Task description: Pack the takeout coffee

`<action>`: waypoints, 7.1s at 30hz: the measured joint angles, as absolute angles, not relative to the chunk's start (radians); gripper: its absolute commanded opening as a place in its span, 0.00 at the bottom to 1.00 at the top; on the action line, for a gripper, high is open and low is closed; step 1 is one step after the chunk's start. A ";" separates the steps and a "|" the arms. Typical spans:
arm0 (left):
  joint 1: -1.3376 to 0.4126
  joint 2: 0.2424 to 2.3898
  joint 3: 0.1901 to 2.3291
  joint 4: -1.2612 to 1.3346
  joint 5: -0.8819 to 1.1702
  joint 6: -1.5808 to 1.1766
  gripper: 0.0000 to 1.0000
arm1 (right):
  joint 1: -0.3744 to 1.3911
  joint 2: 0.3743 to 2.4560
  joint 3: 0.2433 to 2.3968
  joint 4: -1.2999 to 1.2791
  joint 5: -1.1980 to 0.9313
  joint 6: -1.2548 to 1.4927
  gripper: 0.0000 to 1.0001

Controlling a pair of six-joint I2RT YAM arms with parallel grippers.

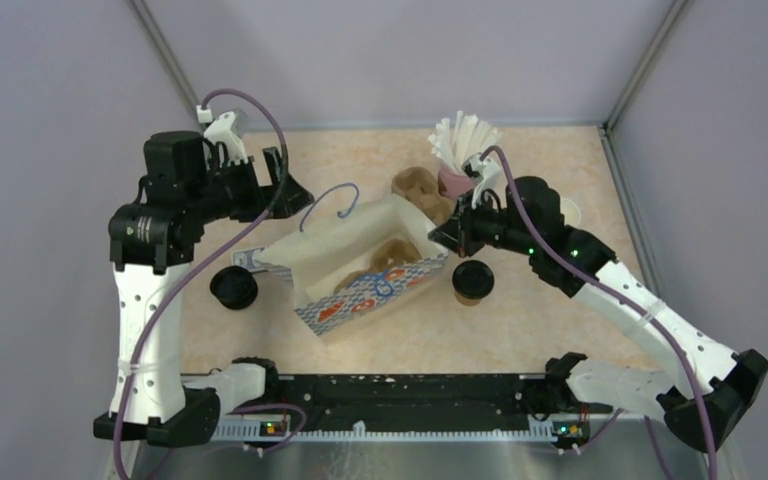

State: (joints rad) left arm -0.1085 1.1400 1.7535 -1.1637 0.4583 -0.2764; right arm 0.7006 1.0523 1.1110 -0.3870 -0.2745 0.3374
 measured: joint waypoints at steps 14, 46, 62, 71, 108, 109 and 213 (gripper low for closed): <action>-0.109 1.240 1.966 -1.351 0.433 -0.410 0.99 | 0.724 0.974 0.988 -0.392 -0.306 0.415 0.03; -0.210 1.091 1.692 -1.312 0.144 -0.324 0.99 | 0.725 1.179 1.349 -0.456 -0.035 0.601 0.84; -0.338 0.993 1.777 -1.415 0.093 -0.290 0.81 | 0.726 1.354 1.614 -0.631 0.094 0.550 0.91; -0.340 1.002 1.610 -1.415 0.176 -0.356 0.91 | 0.756 1.482 1.650 -0.748 0.073 0.447 0.75; -0.341 1.039 1.459 -0.871 -0.107 -0.188 0.20 | 0.757 1.481 1.411 -0.224 0.032 0.207 0.00; -0.340 1.010 1.404 -0.865 -0.102 -0.199 0.22 | 0.757 1.463 1.347 -0.175 0.025 0.200 0.00; -0.342 0.930 1.250 -1.073 -0.123 -0.208 0.00 | 0.777 0.982 1.150 -0.551 0.210 0.708 0.88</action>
State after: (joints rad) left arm -0.3416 0.9298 1.2503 -1.0725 -0.1230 -0.2077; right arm 0.7769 0.9821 1.1496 -0.5507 0.2100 0.7078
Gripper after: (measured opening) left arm 0.005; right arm 0.883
